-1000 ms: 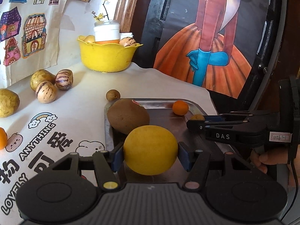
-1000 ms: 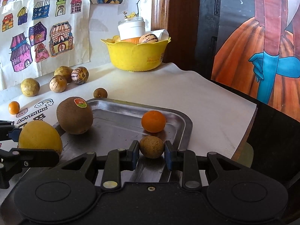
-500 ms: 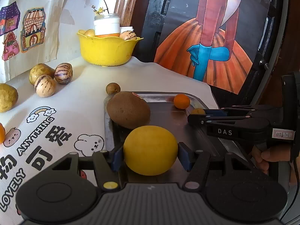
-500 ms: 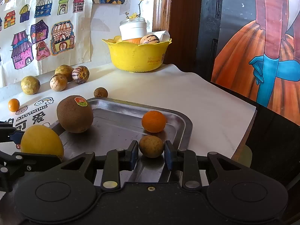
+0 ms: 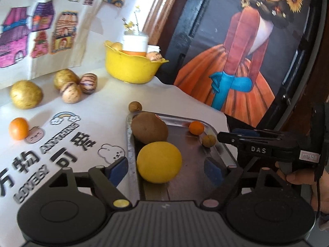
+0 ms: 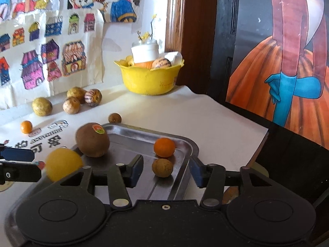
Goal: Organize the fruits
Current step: 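Withdraw both open tools from the tray toward the remaining fruits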
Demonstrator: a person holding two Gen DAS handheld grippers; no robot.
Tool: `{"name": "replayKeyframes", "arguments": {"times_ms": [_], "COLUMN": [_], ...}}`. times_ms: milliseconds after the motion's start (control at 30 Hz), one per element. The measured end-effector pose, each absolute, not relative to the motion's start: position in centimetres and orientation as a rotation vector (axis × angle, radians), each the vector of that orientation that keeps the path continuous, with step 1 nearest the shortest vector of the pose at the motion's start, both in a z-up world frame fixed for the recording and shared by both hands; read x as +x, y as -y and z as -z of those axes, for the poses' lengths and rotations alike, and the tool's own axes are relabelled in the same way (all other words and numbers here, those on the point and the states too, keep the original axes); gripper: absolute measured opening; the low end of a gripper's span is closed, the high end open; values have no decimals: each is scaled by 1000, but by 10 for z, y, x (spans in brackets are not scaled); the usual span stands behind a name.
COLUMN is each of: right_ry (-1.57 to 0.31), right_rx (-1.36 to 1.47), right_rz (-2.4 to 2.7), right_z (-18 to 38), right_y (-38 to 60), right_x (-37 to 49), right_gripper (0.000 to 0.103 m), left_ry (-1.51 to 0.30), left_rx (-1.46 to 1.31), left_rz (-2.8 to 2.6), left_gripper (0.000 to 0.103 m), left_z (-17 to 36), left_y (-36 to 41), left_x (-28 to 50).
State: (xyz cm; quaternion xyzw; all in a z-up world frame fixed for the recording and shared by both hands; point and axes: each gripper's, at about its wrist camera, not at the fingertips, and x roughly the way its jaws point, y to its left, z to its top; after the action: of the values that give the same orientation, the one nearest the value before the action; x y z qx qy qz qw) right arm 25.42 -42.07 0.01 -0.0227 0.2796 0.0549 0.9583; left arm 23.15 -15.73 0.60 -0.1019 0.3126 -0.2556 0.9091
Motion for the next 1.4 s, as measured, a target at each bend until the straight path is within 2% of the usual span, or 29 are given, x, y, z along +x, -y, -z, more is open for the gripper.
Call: {"name": "replayKeyframes", "arguments": {"times_ms": [267,433,600,1033,1400], "right_ry": [-560,-580,-623,-782,-849], "right_rx": [-39,-44,-101,-89,-126], "right_rz": [-136,-161,-166,-351,-506], "right_z": [-21,-32,-41,-41,-42], "right_y": [409,397,379,326,275], "right_x": [216,186,157,113,131], "right_gripper": [77,93,100,102,102], "left_ry": [-602,-595,-620,-700,-715], "left_rx": [-248,-266,-285,-206,-188], "left_rz": [470,443,409,265,83], "left_gripper": [101,103,103,103,103], "left_z": [-26,-33,-29,-14,-22], "left_y": [137,123,107,56,-13], "left_x": [199,177,157,113,110]}}
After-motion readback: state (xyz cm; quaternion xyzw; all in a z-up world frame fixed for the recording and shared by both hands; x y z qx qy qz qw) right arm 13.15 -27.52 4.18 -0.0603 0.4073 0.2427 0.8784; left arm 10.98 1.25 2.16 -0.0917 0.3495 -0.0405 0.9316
